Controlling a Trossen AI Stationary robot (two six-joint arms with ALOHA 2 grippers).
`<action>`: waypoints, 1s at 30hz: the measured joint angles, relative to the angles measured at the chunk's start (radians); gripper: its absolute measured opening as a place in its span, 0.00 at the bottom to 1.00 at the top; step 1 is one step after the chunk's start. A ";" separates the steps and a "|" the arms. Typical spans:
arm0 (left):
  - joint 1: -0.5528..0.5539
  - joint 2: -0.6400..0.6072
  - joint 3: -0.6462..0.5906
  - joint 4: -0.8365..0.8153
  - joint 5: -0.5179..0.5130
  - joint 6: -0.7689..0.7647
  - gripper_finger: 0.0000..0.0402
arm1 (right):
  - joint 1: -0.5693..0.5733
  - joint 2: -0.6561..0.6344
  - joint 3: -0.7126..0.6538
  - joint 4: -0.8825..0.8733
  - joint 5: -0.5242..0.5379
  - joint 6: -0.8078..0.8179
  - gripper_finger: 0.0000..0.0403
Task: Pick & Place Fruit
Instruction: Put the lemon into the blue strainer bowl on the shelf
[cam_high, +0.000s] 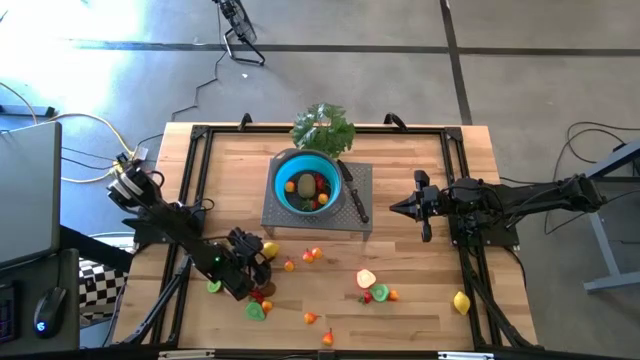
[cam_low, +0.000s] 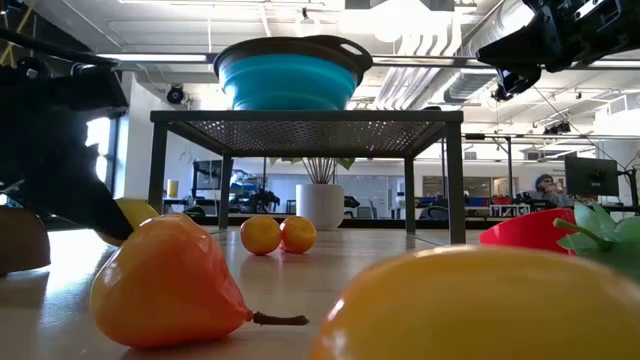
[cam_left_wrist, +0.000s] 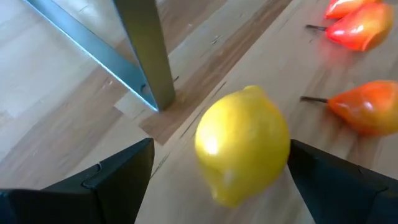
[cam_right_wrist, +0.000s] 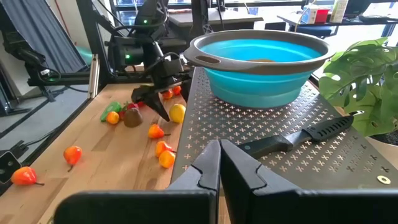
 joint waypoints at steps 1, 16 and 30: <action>0.000 0.005 0.000 0.009 -0.012 -0.001 0.88 | 0.000 0.000 0.000 0.000 0.000 0.000 0.01; 0.000 0.011 -0.011 0.025 -0.038 -0.043 0.82 | 0.000 0.000 0.000 0.000 0.000 0.000 0.01; 0.000 0.011 -0.011 0.025 -0.008 -0.052 0.59 | 0.000 0.000 0.000 0.000 0.000 0.000 0.01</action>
